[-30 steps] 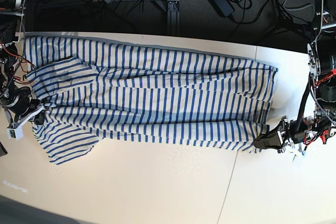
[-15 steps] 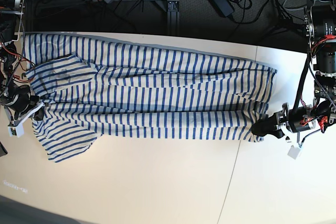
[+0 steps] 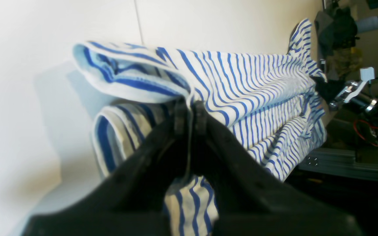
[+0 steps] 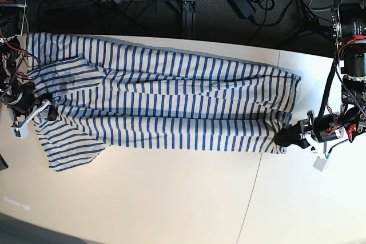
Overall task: Fold the T-shirt properly
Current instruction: 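Fold the held edges over the shirt body with both grippers, then flatten the folded shirt and open both grippers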
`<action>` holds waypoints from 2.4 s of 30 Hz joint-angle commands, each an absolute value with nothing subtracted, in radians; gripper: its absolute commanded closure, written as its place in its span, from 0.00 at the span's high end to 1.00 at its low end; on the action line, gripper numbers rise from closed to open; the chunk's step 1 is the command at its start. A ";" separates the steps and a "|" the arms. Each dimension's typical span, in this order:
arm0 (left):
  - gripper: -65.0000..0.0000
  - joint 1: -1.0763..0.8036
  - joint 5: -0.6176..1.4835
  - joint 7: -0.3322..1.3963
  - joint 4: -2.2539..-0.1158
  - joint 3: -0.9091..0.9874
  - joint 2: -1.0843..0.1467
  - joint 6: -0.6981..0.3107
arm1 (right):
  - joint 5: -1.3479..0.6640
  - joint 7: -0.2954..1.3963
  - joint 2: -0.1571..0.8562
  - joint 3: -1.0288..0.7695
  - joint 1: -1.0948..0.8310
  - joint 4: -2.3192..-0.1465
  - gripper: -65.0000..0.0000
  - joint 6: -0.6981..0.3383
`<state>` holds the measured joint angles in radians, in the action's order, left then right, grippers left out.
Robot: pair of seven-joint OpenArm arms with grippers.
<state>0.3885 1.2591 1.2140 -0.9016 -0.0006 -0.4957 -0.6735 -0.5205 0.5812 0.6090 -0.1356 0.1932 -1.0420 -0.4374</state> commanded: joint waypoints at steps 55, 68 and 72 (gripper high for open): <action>0.00 0.416 1.267 1.176 -0.918 0.004 -0.513 -0.698 | -0.400 0.427 0.403 -0.366 0.620 -0.404 0.57 -0.556; 0.00 0.418 1.268 1.168 -0.918 0.004 -0.514 -0.698 | -0.295 0.431 0.405 -0.366 0.620 -0.544 0.00 -0.558; 0.00 0.414 1.335 1.232 -0.966 0.004 -0.521 -0.698 | -0.384 0.514 0.415 -0.366 0.613 -0.649 0.00 -0.559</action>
<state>0.3862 1.3060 1.2499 -0.9451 -0.0010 -0.5014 -0.6739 -0.3744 0.5404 0.3927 -0.3645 0.5800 -0.6292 -0.4755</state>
